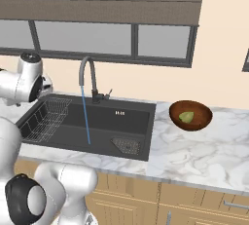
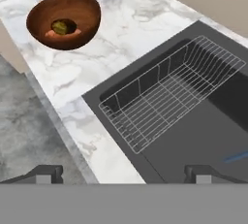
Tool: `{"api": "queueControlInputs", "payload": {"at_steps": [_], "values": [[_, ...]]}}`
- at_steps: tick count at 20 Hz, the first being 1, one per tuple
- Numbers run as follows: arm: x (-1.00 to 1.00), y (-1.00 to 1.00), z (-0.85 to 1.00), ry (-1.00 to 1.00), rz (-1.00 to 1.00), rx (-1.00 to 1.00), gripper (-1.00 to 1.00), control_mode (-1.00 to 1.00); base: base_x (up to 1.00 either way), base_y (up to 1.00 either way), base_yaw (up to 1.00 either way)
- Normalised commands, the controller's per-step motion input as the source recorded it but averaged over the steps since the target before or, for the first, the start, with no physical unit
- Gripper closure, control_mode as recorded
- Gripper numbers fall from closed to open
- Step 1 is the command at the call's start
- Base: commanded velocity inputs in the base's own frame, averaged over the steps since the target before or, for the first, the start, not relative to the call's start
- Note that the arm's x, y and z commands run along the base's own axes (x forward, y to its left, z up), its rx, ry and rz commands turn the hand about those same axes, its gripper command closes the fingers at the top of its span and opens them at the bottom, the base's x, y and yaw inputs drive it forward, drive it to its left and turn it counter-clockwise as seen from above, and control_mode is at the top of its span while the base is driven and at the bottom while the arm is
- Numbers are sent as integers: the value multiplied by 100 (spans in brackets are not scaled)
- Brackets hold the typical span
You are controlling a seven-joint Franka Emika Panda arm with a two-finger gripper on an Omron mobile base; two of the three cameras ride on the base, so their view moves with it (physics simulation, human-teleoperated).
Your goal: Pick the sweet potatos from the sink and place them in one bowl. Place the lemon wedge in the other bowl. Then turn off the sink faucet.
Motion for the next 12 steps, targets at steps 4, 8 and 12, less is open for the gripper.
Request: {"api": "queueControlInputs", "payload": {"at_steps": [4,8,12], "values": [[0,-91,34,0,-18,26,-100,-100,0,0,0],[3,-92,22,12,-27,23,-100,-100,0,0,0],[18,-88,13,29,-25,20,-100,-100,0,0,0]]}}
